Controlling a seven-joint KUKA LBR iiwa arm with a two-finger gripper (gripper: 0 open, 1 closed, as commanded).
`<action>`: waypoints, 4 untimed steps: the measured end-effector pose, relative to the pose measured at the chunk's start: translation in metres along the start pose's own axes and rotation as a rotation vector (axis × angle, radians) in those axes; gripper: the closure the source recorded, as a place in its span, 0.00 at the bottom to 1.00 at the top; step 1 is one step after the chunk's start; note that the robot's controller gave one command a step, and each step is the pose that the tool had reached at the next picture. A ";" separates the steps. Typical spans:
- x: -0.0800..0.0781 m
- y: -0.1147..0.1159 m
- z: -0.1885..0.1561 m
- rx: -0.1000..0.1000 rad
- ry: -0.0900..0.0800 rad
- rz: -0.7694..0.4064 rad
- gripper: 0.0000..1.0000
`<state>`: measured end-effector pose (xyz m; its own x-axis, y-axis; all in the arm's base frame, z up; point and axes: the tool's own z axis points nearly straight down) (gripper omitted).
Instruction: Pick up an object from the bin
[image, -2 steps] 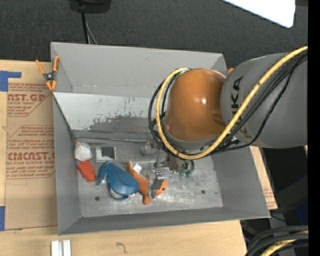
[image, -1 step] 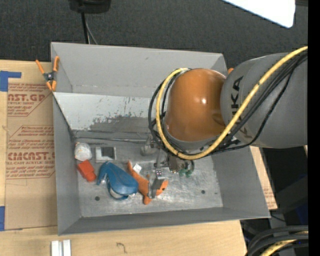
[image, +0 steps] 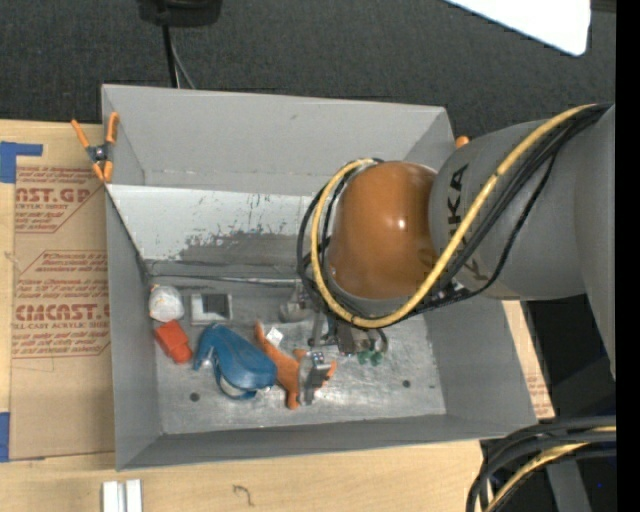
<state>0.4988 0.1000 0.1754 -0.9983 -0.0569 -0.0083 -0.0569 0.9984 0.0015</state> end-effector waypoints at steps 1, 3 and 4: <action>-0.001 -0.016 0.099 -0.003 -0.018 -0.304 1.00; 0.007 -0.022 0.065 -0.001 0.014 -0.320 1.00; 0.004 -0.022 0.013 0.000 0.006 -0.320 1.00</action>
Offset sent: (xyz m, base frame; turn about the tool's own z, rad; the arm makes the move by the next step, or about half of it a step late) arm 0.0000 0.0000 0.0000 0.0000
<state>0.4958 0.0773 0.1618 -0.9297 -0.3683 -0.0023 -0.3683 0.9297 0.0000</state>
